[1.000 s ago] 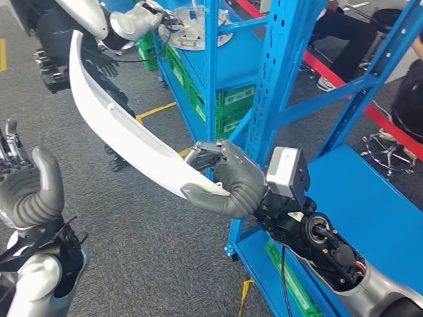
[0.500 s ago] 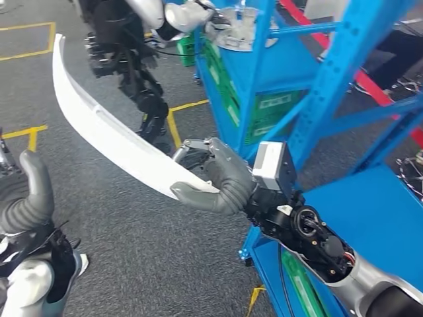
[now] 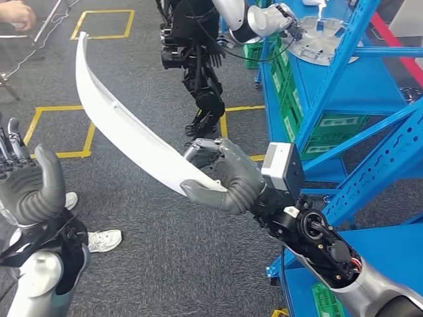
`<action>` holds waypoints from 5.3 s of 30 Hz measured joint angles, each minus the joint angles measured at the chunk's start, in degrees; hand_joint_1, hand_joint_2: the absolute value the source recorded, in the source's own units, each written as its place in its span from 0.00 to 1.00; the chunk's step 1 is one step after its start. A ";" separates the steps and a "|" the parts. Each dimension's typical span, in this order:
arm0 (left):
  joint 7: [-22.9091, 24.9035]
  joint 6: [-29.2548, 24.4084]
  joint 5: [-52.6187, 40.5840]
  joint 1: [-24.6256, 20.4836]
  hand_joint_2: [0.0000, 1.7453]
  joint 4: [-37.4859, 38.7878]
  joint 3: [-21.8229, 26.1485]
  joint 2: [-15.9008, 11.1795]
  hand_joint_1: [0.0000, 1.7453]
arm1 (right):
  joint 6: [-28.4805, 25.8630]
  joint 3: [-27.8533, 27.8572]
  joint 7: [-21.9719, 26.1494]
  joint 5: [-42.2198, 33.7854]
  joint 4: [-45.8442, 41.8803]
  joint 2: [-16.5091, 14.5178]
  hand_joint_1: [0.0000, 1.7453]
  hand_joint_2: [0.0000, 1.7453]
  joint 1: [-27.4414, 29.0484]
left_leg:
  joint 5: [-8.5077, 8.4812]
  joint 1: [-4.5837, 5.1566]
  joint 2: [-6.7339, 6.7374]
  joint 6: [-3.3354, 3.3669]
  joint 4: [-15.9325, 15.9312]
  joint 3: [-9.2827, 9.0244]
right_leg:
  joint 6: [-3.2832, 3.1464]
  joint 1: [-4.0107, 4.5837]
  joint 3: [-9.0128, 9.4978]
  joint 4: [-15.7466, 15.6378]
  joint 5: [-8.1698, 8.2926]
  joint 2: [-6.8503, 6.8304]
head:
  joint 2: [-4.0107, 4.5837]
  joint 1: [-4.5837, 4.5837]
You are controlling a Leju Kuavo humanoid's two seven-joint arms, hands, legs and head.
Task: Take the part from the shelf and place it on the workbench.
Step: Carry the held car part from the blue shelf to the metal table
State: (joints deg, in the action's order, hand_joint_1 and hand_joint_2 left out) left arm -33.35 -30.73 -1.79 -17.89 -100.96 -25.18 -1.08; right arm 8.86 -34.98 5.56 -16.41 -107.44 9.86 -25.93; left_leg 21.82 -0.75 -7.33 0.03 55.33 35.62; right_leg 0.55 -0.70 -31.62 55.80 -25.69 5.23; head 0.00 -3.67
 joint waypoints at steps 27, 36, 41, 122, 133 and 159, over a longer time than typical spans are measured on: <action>0.27 -0.25 0.32 -0.34 1.00 0.15 -0.05 -1.01 0.00 | -1.05 0.49 -0.06 -1.40 2.45 0.06 1.00 1.00 -0.93 | -0.01 0.76 2.45 1.36 -1.05 -1.21 | 0.35 0.22 -3.26 7.29 -1.79 -3.44 | 0.00 0.29; 0.02 -0.78 1.54 -1.16 1.00 0.48 -0.70 -1.12 0.00 | -1.55 0.56 0.27 -2.05 3.25 0.09 1.00 1.00 -1.05 | 3.72 0.81 4.63 -1.10 6.31 3.24 | -1.18 -0.35 1.71 -2.87 1.50 -4.74 | 0.00 1.28; -0.09 -0.73 2.12 -0.93 1.00 1.16 -0.92 -1.13 0.00 | -1.56 0.52 0.23 -2.06 3.96 0.11 1.00 1.00 -0.84 | 4.33 -0.26 7.40 -2.42 12.04 6.14 | -0.96 -0.42 1.51 -2.61 1.21 -8.71 | 0.00 2.79; 0.65 1.70 4.63 -0.67 1.00 6.54 -0.92 -1.37 0.00 | -1.94 0.53 -0.06 -0.98 6.59 0.31 1.00 1.00 -0.67 | -0.09 1.98 11.77 0.79 0.33 0.78 | 0.46 0.78 2.28 -0.40 -1.81 -11.61 | 0.00 3.33; 0.80 1.70 4.46 -0.55 1.00 6.67 -0.92 -1.28 0.00 | -2.29 0.63 -0.08 -0.96 6.52 0.31 1.00 1.00 0.14 | 0.02 0.99 3.03 1.61 -0.68 -0.77 | 1.92 0.13 -5.05 11.25 -3.61 -4.61 | 0.00 1.29; 1.04 0.66 2.81 -0.99 1.00 6.99 -0.95 -1.46 0.00 | -1.73 0.89 -0.32 -1.27 6.54 0.28 1.00 1.00 -0.72 | -0.67 -0.09 6.80 0.62 -0.38 0.82 | 2.39 -0.68 -1.64 9.89 -8.43 -6.30 | 0.00 1.36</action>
State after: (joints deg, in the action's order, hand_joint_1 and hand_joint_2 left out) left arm -32.31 -30.07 1.02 -18.88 -93.97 -26.12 -2.54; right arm 7.13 -34.09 5.24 -17.68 -100.90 10.14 -26.65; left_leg 21.15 -0.84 -0.53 0.65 54.95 36.44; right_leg 2.94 -1.38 -33.26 65.69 -34.13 -1.07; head 0.00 -2.30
